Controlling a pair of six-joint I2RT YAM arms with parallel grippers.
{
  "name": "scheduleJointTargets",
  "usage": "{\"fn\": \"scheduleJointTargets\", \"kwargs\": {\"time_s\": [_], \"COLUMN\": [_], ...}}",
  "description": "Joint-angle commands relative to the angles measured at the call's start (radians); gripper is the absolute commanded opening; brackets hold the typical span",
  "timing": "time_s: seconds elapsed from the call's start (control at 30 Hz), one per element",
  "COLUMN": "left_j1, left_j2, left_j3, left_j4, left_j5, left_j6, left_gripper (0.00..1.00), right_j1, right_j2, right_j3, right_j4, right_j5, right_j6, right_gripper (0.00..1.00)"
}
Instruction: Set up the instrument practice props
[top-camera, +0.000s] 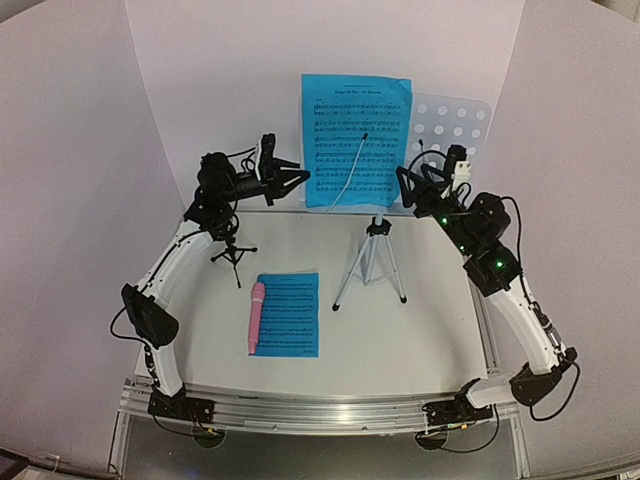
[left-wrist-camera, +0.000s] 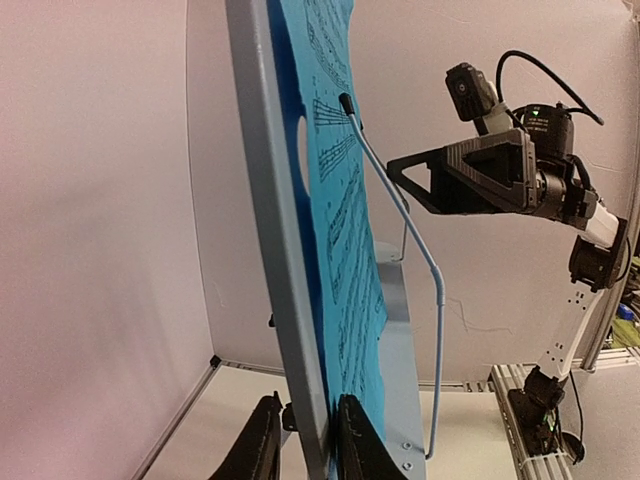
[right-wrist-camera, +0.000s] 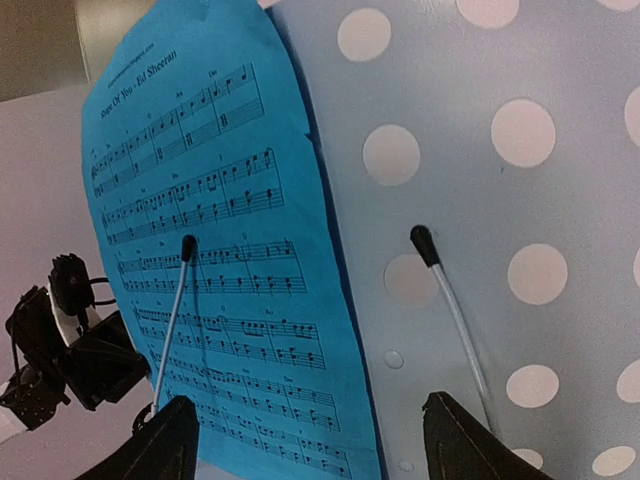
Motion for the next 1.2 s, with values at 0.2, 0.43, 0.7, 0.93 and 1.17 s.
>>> {"fn": "scheduleJointTargets", "kwargs": {"time_s": [0.2, 0.43, 0.7, 0.93, 1.17], "left_j1": [0.026, 0.035, 0.038, 0.038, 0.038], "left_j2": [-0.054, -0.064, -0.067, -0.074, -0.091], "left_j3": [0.031, 0.028, 0.017, -0.004, -0.035], "left_j4": [-0.001, -0.005, 0.008, 0.012, 0.013], "left_j5": [-0.012, -0.015, -0.019, -0.014, -0.003], "left_j6": [0.039, 0.045, 0.044, 0.043, 0.048], "left_gripper": [0.22, 0.26, 0.26, 0.26, 0.42], "right_j1": [0.006, 0.006, 0.006, 0.006, 0.006], "right_j2": [0.007, 0.037, 0.053, 0.073, 0.083], "right_j3": [-0.01, -0.019, -0.016, -0.003, -0.015], "right_j4": [-0.03, -0.034, -0.034, -0.045, -0.052], "right_j5": [-0.05, -0.08, -0.078, -0.078, -0.069], "right_j6": [0.065, 0.093, 0.097, 0.103, 0.115], "right_gripper": [0.73, 0.72, 0.72, 0.71, 0.66]}}
